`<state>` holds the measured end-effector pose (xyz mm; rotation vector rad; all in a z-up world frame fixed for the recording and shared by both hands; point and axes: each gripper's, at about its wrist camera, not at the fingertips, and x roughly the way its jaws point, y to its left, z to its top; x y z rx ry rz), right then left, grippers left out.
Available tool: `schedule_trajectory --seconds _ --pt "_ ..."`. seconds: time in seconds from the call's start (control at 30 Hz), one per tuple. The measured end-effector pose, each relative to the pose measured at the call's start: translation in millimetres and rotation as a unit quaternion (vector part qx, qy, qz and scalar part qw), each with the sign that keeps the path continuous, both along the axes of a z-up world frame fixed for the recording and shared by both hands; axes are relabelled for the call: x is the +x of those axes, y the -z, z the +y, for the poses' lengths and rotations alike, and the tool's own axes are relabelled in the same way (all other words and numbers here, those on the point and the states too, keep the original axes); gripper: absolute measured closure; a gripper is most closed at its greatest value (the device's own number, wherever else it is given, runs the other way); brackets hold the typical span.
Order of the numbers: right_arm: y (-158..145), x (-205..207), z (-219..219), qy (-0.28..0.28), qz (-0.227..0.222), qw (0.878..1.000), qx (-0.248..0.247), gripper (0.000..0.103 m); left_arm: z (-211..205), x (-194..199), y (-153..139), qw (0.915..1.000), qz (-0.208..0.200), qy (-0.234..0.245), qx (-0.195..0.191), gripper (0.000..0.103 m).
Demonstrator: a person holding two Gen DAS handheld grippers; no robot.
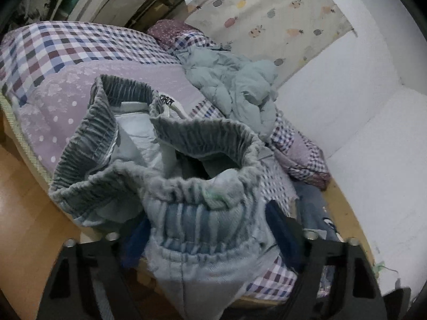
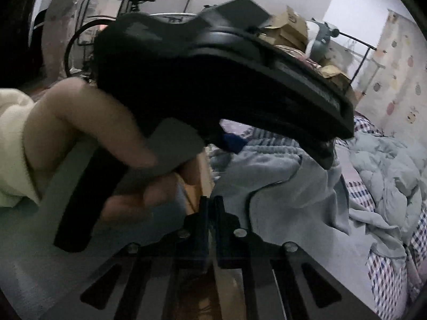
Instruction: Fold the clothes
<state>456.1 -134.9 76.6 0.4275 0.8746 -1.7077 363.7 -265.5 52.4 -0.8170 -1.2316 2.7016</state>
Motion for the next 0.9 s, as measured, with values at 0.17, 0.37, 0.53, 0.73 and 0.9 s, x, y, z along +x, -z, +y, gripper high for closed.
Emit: schedule_trajectory --seconds 0.17,0.37,0.53,0.73,0.9 --pt "-10.8 -21.3 13.4 0.008 -0.06 0.998 -0.003 0.099 8.0 12.9 -0.7 0.9993 -0.013 -0.031 -0.013 0.069" --pt "-70.3 -74.7 36.6 0.043 -0.126 0.991 -0.027 0.072 11.8 36.5 5.3 0.9966 -0.014 -0.08 0.012 0.077" --pt "-126.8 -119.1 16.1 0.075 -0.111 0.99 -0.039 0.049 28.8 48.3 4.5 0.9958 0.002 -0.087 0.027 0.078" --pt "-144.7 -145.5 -64.6 0.058 -0.08 0.995 0.011 0.044 43.0 51.4 1.8 0.9965 0.012 -0.082 0.013 0.078" --pt "-116.1 -148.6 -138.5 0.024 -0.067 0.994 0.086 0.044 40.0 51.7 4.2 0.9961 0.017 -0.084 0.02 0.078"
